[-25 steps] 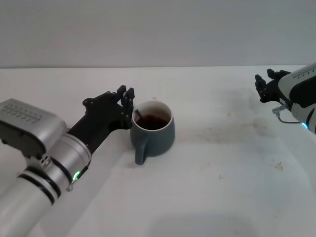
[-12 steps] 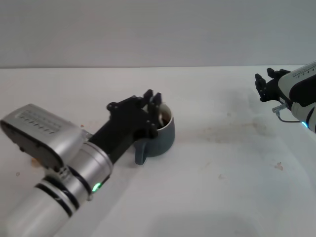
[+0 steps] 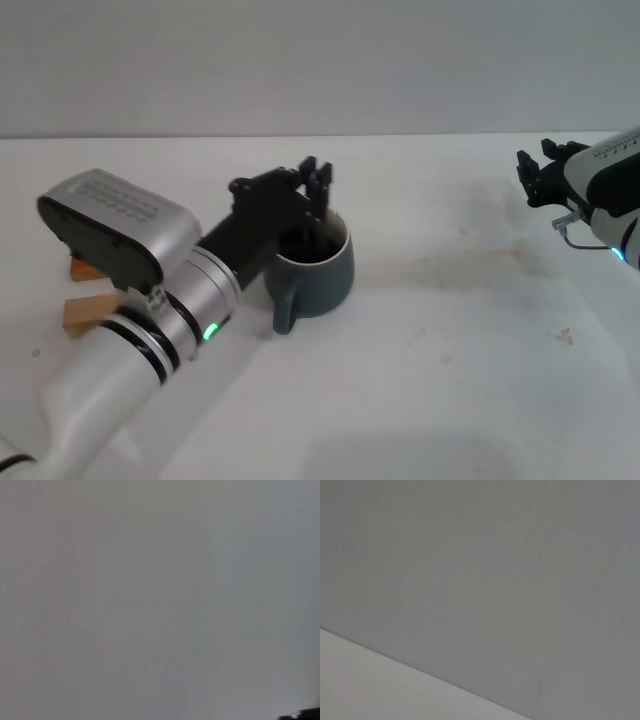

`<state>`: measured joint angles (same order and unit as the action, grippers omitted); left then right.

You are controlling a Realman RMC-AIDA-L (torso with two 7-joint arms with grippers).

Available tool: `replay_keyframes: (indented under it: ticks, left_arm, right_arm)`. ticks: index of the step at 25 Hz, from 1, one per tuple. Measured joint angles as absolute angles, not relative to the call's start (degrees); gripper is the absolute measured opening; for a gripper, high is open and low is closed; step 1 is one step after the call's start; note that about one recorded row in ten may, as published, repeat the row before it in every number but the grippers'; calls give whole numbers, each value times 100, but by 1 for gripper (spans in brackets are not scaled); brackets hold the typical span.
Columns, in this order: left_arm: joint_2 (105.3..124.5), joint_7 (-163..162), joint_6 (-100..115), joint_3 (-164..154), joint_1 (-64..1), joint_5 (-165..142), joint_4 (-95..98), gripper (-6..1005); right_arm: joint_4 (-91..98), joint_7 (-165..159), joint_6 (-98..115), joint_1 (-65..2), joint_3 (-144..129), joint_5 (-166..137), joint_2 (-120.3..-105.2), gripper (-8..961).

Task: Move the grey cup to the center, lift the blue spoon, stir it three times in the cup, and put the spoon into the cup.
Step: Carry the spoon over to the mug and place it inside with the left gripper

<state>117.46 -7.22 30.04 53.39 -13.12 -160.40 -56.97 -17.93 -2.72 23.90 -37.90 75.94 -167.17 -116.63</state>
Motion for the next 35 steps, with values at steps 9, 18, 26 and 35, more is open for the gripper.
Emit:
replay_keyframes:
  ticks: [9,18,26,35]
  left_arm:
    - [11598,-779,2982,5582,-835,-16047,-5870,129]
    - [11556,-813,3013,5241,-375,-16049,-6376,132]
    - [11584,-818,3030,5160,-476,-16049,-6400,155]
    - [11615,-822,3232,5201,-475,-16049,-6231,181]
  right_arm:
    - [-1784,-272,2391,-3772,7594,-16716,-11671,302]
    - [-1783,-272,2391,-3781,7594,-16717,-11672,302]
    - [-1791,-272,2391,-3794,7594,-16716,-11681,302]
    - [-1793,-272,2391,-3806,7597,-16717,-11671,302]
